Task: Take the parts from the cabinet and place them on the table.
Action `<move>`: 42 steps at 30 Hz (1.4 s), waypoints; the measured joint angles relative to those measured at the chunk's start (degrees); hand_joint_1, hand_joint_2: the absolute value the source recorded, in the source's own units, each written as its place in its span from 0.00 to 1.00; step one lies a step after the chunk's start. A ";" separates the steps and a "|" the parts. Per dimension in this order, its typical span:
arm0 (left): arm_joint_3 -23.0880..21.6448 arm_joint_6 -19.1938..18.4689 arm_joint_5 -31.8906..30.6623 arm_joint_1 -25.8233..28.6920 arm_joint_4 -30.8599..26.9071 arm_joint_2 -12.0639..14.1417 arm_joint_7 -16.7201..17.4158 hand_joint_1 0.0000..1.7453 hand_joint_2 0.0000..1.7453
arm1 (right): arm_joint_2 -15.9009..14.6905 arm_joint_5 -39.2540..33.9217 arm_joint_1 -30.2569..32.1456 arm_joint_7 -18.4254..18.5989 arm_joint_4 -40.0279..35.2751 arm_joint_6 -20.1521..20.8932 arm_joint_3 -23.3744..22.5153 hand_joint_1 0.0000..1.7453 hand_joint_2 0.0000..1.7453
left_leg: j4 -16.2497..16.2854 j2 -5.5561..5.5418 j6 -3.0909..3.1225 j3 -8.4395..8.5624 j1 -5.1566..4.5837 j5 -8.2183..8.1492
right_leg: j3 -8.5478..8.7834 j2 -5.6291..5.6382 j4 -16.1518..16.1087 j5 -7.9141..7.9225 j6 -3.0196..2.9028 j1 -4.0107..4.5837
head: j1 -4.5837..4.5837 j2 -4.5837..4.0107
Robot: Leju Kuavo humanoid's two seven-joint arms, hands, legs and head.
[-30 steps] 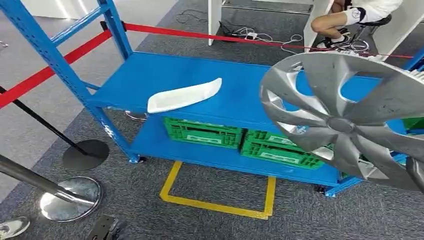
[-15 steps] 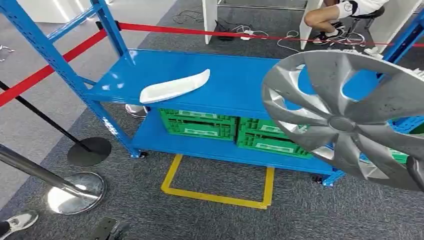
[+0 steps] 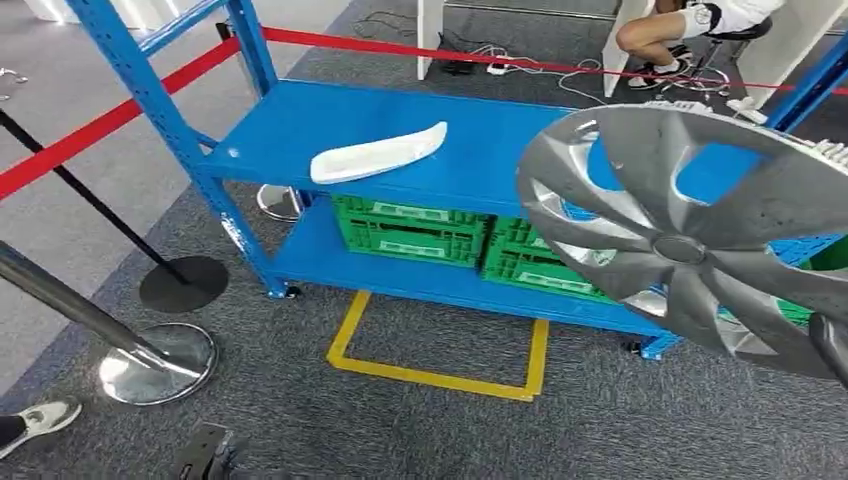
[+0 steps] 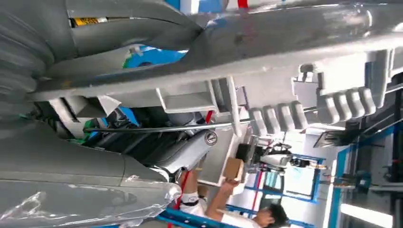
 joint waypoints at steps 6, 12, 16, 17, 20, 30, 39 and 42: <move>0.17 -0.04 0.00 -0.01 0.39 -0.07 0.04 0.00 1.00 | 0.00 0.00 -0.28 -0.20 1.20 0.00 0.61 1.00 1.00 | 0.23 -0.03 -0.21 -2.12 -0.46 1.80 | 5.08 -0.03 -1.76 0.71 -0.28 0.07 | -0.04 0.00; 1.29 0.61 -0.94 0.23 0.39 0.26 0.31 0.00 1.00 | 0.00 -0.81 -0.64 -0.90 1.40 -0.59 0.70 1.00 1.00 | 1.11 -0.09 -1.89 -3.60 -0.73 3.15 | 8.19 0.20 -8.57 2.21 -2.16 0.32 | -0.15 0.00; 1.75 1.03 -1.40 0.37 0.39 0.68 0.42 0.00 1.00 | 0.00 -1.01 -0.64 -1.09 1.44 -0.74 0.72 1.00 1.00 | 12.99 -0.15 -3.40 -8.80 -0.23 -5.10 | 6.79 0.02 -8.62 3.34 -3.28 0.15 | -0.55 0.00; 1.88 1.14 -1.60 0.53 0.39 0.70 0.42 0.00 1.00 | 0.00 -1.01 -0.59 -1.09 1.44 -0.79 0.74 1.00 1.00 | 17.59 -0.15 -3.57 -10.64 -0.11 -7.03 | 6.33 0.02 -8.60 3.65 -3.29 0.18 | -0.57 0.00; 1.99 1.31 -1.77 0.80 0.37 0.70 0.57 0.00 1.00 | 0.00 -1.01 -0.41 -1.09 1.59 -0.87 0.76 1.00 1.00 | 16.08 -0.15 -3.43 -8.79 0.03 -5.02 | 5.42 0.09 -8.58 4.34 -3.10 0.20 | -0.57 0.00; 2.97 2.12 -2.23 1.21 -0.13 1.11 0.59 0.00 1.00 | 0.00 -0.98 -0.37 -1.18 1.62 -1.05 0.74 1.00 1.00 | 0.35 -0.19 -1.80 -0.47 -0.48 -0.17 | 4.38 0.11 -8.76 5.76 -2.00 0.37 | -0.39 0.00; 3.50 2.86 -2.75 1.32 -0.22 1.33 0.57 0.00 1.00 | 0.00 -0.94 -0.05 -1.46 1.62 -1.44 0.72 1.00 1.00 | 1.24 -0.19 -0.57 -1.65 -1.01 0.09 | 3.74 0.11 -9.07 6.71 -0.49 -0.28 | -0.44 0.00; 3.85 2.99 -2.99 1.33 -0.28 1.40 0.57 0.00 1.00 | 0.00 -0.94 0.04 -1.53 1.59 -1.40 0.72 1.00 1.00 | 0.50 -0.29 0.36 -1.62 -0.55 0.91 | 3.34 -0.02 -8.91 6.67 0.07 -0.29 | -0.44 0.00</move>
